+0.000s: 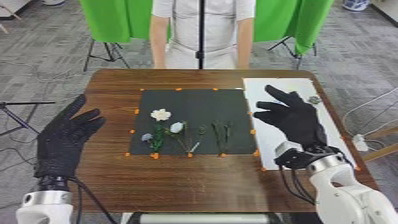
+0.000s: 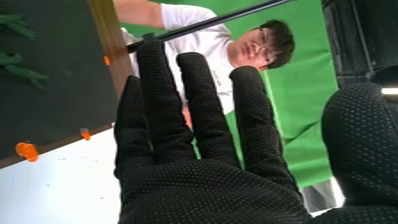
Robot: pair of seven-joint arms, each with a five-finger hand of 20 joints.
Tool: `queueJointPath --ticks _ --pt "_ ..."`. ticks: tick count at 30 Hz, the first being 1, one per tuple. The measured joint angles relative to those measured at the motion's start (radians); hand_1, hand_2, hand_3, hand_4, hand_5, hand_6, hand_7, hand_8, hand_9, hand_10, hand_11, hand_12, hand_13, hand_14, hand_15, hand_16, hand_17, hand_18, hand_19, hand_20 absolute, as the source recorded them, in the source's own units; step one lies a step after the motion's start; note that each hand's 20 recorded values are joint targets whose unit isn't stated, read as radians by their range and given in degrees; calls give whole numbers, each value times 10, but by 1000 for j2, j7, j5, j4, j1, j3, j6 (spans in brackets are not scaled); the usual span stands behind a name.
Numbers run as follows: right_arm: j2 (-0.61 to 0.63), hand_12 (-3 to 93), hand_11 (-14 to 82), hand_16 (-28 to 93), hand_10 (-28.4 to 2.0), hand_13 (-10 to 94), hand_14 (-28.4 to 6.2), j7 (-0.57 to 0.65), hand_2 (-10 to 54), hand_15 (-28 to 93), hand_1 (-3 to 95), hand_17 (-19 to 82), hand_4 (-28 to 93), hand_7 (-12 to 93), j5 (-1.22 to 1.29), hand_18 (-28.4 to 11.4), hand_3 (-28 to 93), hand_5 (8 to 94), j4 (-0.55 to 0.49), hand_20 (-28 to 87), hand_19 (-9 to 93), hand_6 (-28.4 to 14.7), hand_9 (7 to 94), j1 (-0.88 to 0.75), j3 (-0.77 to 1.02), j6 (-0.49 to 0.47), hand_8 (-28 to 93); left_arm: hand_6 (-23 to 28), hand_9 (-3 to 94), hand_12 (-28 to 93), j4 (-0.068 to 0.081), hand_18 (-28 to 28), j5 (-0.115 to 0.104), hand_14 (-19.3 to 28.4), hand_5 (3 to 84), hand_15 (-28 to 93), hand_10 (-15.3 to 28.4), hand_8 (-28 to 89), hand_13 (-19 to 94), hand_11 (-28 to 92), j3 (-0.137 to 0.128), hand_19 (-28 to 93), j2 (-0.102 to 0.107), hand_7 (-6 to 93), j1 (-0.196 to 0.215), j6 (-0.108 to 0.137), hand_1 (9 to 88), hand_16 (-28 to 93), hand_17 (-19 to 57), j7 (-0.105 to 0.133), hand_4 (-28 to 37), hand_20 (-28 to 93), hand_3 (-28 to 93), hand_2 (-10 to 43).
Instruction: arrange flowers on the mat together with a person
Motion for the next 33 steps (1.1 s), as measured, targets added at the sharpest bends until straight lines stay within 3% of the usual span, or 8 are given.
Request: queueJointPath --ticks 8,18,33 --pt "-2 139 165 119 -168 428 -184 0 103 419 183 69 -268 134 14 -200 719 449 -13 200 472 2 517 -28 6 20 -130 86 422 128 0 270 1 277 406 535 206 -65 320 243 -4 613 1 61 0 6 234 -58 -30 -7 -230 125 757 70" --pt "-16 139 166 116 -170 427 -184 10 103 423 182 70 -266 132 14 -202 722 449 -12 198 476 0 517 -31 6 20 -129 90 422 129 8 267 2 276 408 535 207 -66 316 250 31 603 2 65 -15 5 237 -59 -33 -21 -228 133 757 70" --pt "-18 139 171 114 -170 429 -183 28 101 428 183 70 -266 136 14 -202 726 453 -11 196 479 0 522 -31 4 20 -130 92 423 128 9 268 2 276 409 542 209 -66 315 258 36 605 5 68 -25 5 237 -60 -32 -21 -227 154 757 71"
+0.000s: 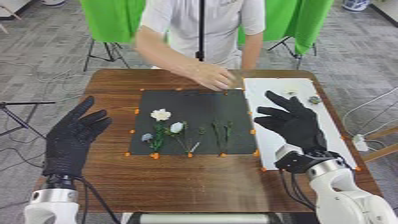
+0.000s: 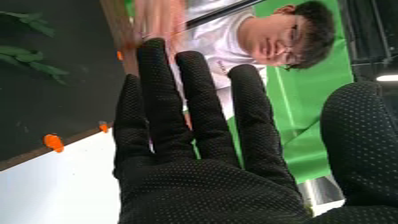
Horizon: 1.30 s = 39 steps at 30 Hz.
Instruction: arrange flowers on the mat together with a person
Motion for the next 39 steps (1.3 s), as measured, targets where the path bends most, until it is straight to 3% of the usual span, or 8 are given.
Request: queueJointPath --ticks 15,39 --pt "0 139 171 112 -170 430 -182 10 98 431 185 71 -266 135 -1 -202 728 450 0 195 482 1 521 1 -4 2 -129 93 423 128 0 267 -1 275 410 544 209 -66 315 260 1 600 0 69 0 0 238 -62 -31 2 -227 166 756 72" --pt "-7 139 173 111 -170 430 -183 26 96 431 190 71 -266 137 -3 -202 728 453 -1 194 484 1 525 -6 -1 2 -131 95 423 127 -2 267 1 275 409 545 210 -66 314 262 3 596 -3 71 -1 0 240 -63 -31 -14 -226 179 755 75"
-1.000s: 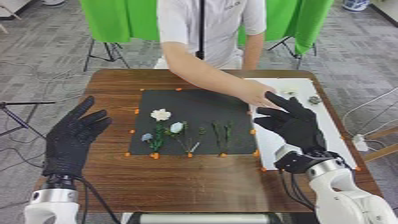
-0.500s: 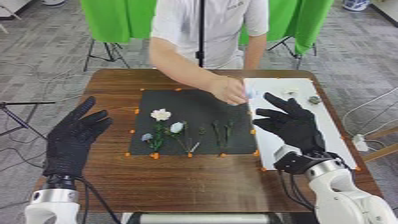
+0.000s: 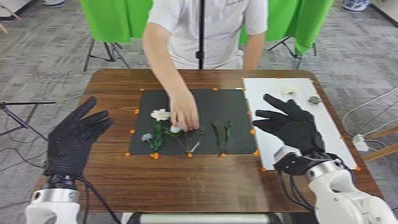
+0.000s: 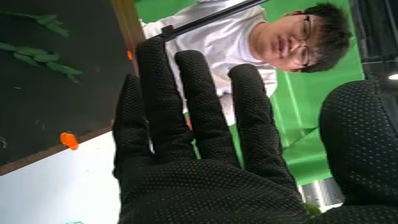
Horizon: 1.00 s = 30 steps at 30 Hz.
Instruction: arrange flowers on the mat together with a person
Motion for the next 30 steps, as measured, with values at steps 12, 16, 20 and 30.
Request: queueJointPath --ticks 12,16,20,30 --pt "2 148 197 118 -176 446 -181 5 91 467 191 78 -263 137 -30 -206 729 452 -1 201 500 1 538 0 1 10 -131 96 423 127 0 267 1 275 409 546 211 -67 316 262 3 594 0 71 -2 0 241 -63 -30 -3 -225 183 754 75" --pt "18 151 219 115 -184 475 -183 18 81 495 196 93 -261 137 -106 -213 730 449 -9 205 518 1 555 3 -10 79 -130 96 423 127 0 267 0 276 409 547 210 -67 315 262 4 594 1 71 -5 0 241 -63 -30 -7 -226 184 755 75" --pt "65 153 240 107 -184 494 -182 70 70 517 215 109 -254 141 -263 -221 731 451 -20 205 538 4 574 18 -32 208 -129 96 423 127 0 267 0 276 410 547 210 -67 313 262 6 594 4 72 -9 0 241 -63 -31 -10 -226 185 756 75" --pt "232 151 263 95 -182 546 -178 360 51 560 243 153 -235 138 -646 -247 716 463 -3 197 601 -1 606 121 -69 407 -131 96 423 127 -3 266 0 277 410 547 211 -67 313 261 11 593 19 71 -14 1 241 -64 -31 -8 -226 186 754 76"
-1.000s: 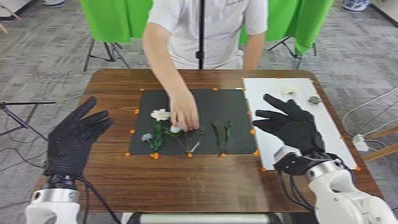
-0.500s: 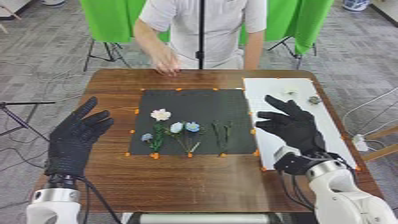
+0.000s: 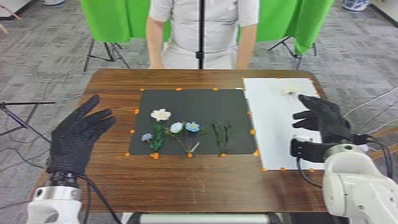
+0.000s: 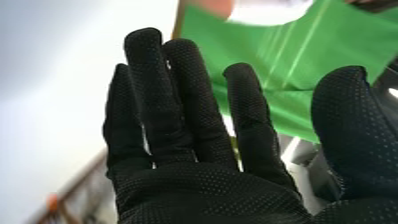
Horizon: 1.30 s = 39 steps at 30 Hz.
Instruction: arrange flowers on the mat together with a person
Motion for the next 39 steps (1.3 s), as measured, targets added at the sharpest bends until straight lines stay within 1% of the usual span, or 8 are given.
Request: queueJointPath --ticks 5,8,11,13,22,29,34,39 --pt "99 149 269 90 -186 575 -178 232 44 572 259 171 -219 125 -268 -261 702 452 94 167 641 -8 618 137 -126 4 -122 97 423 127 -1 266 -2 276 410 548 211 -67 314 262 5 593 14 71 0 2 241 -64 -31 12 -225 187 755 75" --pt "134 149 270 89 -189 586 -181 319 41 575 264 180 -217 119 -354 -269 699 438 167 155 658 -13 625 226 -186 -57 -122 97 423 127 -2 266 -3 276 410 548 210 -67 314 262 7 593 20 71 0 4 242 -64 -31 21 -225 188 754 76" --pt "165 149 269 89 -192 595 -182 374 33 576 272 186 -215 114 -423 -275 698 427 246 151 670 -16 630 320 -258 -141 -120 97 422 127 -2 266 -4 277 410 548 210 -67 313 262 8 592 26 70 0 7 242 -64 -31 30 -226 188 754 76" --pt "187 148 266 88 -195 601 -183 404 27 576 278 190 -214 108 -467 -278 698 415 300 145 675 -17 631 385 -317 -171 -118 97 422 127 -3 266 -4 277 410 547 210 -67 314 262 10 592 29 70 0 8 242 -64 -31 35 -225 188 754 76" --pt "234 148 260 88 -203 613 -185 457 19 575 283 200 -211 96 -501 -283 702 376 541 112 695 -23 627 664 -550 -256 -111 97 423 127 -4 266 -4 276 410 547 211 -66 313 263 15 592 32 71 -5 10 241 -64 -30 42 -225 189 756 75" --pt "247 144 250 85 -207 616 -188 486 17 574 285 205 -212 90 -401 -284 702 367 705 93 701 -24 628 834 -658 -369 -107 98 423 127 -3 266 -4 277 411 548 211 -66 314 263 22 592 34 70 -24 9 242 -64 -30 39 -227 190 755 76" --pt "255 144 246 84 -208 618 -187 506 14 573 290 205 -213 89 -347 -284 702 364 784 81 704 -22 626 922 -703 -422 -106 98 423 127 -1 266 -4 277 412 548 211 -66 314 263 23 592 38 71 -31 8 242 -64 -30 40 -225 190 755 76" --pt "262 145 239 85 -206 611 -184 500 5 567 298 200 -213 89 -330 -284 710 349 814 73 699 -18 610 974 -716 -449 -105 99 423 127 -1 266 -8 276 413 548 211 -66 314 263 29 591 49 72 -37 9 241 -64 -30 45 -224 190 756 75"
